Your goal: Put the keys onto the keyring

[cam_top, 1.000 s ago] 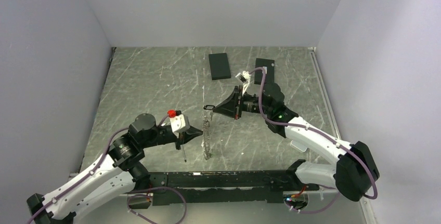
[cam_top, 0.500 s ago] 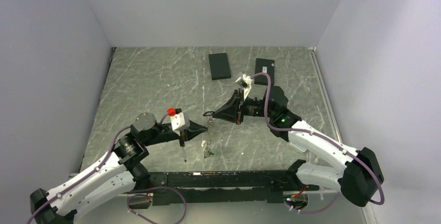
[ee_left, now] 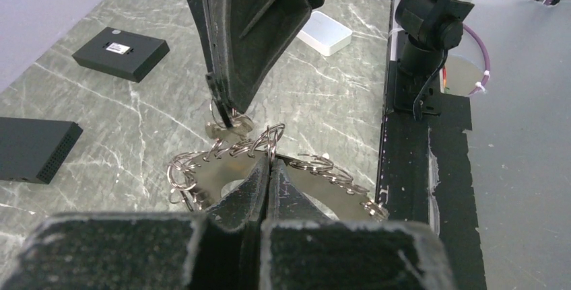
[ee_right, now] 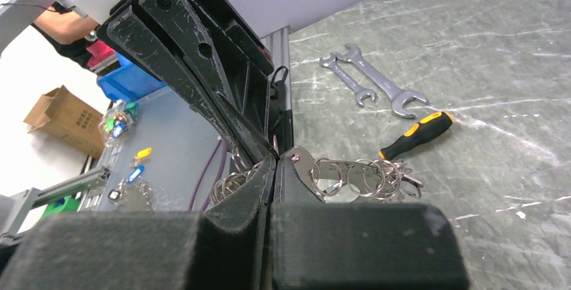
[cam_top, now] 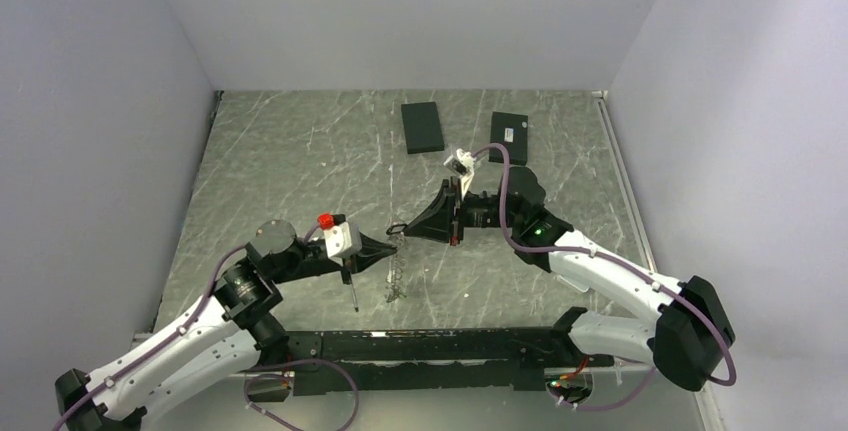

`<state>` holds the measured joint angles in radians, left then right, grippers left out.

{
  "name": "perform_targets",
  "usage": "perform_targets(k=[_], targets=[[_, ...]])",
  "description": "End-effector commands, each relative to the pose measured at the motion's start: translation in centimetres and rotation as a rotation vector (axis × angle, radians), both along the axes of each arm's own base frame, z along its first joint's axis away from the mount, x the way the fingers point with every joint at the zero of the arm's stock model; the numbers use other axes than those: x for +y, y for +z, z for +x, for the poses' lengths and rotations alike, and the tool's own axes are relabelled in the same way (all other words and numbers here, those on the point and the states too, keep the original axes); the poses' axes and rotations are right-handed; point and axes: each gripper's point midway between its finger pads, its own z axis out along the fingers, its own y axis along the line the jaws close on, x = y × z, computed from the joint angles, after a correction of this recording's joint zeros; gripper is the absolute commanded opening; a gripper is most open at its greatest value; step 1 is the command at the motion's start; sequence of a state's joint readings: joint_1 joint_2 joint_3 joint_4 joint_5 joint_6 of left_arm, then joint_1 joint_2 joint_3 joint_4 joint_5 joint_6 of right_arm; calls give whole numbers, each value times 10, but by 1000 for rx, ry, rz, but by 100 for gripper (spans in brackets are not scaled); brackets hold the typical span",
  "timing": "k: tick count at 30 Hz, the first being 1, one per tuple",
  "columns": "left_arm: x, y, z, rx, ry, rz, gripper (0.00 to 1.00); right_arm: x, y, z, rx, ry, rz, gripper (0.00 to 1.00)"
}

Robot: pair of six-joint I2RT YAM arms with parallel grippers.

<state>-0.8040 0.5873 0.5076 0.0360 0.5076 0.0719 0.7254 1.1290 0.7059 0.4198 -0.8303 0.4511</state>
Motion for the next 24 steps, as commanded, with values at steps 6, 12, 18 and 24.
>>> perform_targets(k=[6,12,18,24], targets=[[9,32,0,-109,19,2,0,1,16,-13,-74,80,16,0],[15,24,0,-125,14,93,0,-2,17,-15,-89,85,-7,0],[15,20,-4,-173,-35,143,0,1,17,-18,-69,132,-22,0],[13,19,-9,-247,-80,144,0,1,14,-25,-43,173,-20,0]])
